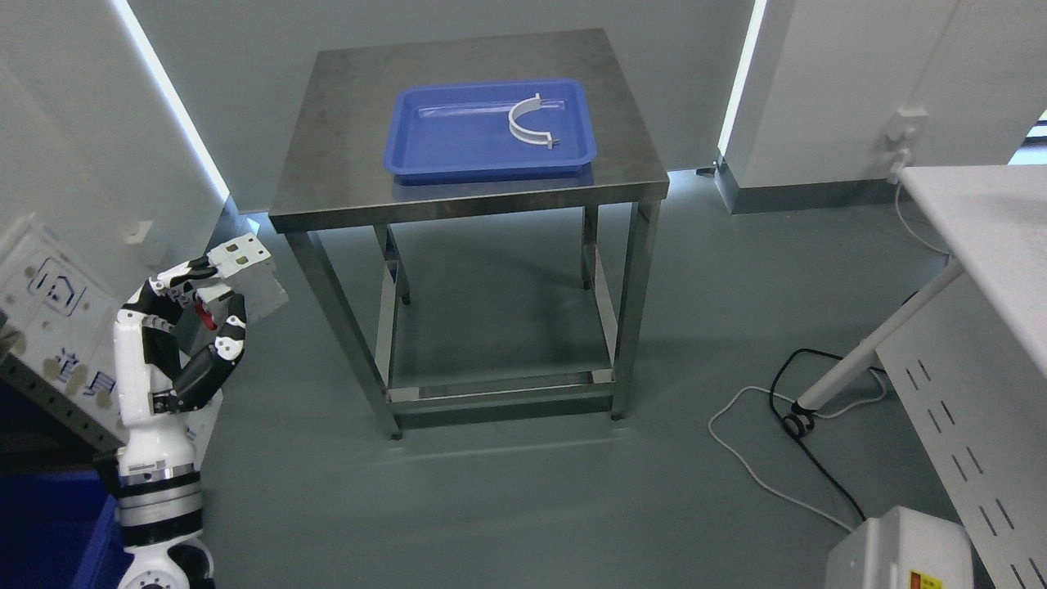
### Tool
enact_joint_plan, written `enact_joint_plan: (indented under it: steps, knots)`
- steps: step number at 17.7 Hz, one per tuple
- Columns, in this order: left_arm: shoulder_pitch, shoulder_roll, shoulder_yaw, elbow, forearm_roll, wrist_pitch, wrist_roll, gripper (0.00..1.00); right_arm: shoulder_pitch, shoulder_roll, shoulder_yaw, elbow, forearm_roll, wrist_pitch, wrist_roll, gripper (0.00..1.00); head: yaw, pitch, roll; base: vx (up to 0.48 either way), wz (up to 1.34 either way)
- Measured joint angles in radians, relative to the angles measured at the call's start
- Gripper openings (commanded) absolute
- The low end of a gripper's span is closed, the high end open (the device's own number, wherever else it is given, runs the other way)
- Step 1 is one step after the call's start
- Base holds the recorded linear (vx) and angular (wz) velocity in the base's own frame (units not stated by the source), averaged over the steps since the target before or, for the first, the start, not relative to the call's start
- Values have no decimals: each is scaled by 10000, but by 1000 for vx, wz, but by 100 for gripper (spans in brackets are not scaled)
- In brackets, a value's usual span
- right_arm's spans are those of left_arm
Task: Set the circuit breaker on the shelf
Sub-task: 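Hold the breaker raised in the left hand while turning toward the bin shelf, then lower the left hand with the breaker into the nearest blue bin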
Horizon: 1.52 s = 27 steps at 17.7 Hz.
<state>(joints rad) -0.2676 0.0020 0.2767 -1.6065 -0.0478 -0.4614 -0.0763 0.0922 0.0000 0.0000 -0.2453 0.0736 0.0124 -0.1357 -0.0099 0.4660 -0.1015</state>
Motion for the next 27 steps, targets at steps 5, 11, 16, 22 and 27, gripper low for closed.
enact_joint_plan:
  steps: [5,11,16,22,27]
  knots:
    - [-183,-8,-43,-55,251,-86,10,10,1,0,0,0,0,0,0,100,0,0,0,-414,412]
    - [-880,-12,-137,-115,418,-29,12,10,1,0,0,0,0,0,0,100,0,1,0,-354,895]
    - [-2093,-16,-467,-144,459,598,74,10,-4,0,0,-1,0,0,0,100,0,1,0,-153,1314]
    - [-4075,-19,-1001,5,179,2541,-80,11,-3,0,0,-1,0,0,0,100,0,1,0,-23,1060]
    - [-5200,-17,-1291,751,-792,3501,-1110,11,-5,0,0,-2,0,0,0,100,0,0,0,92,556]
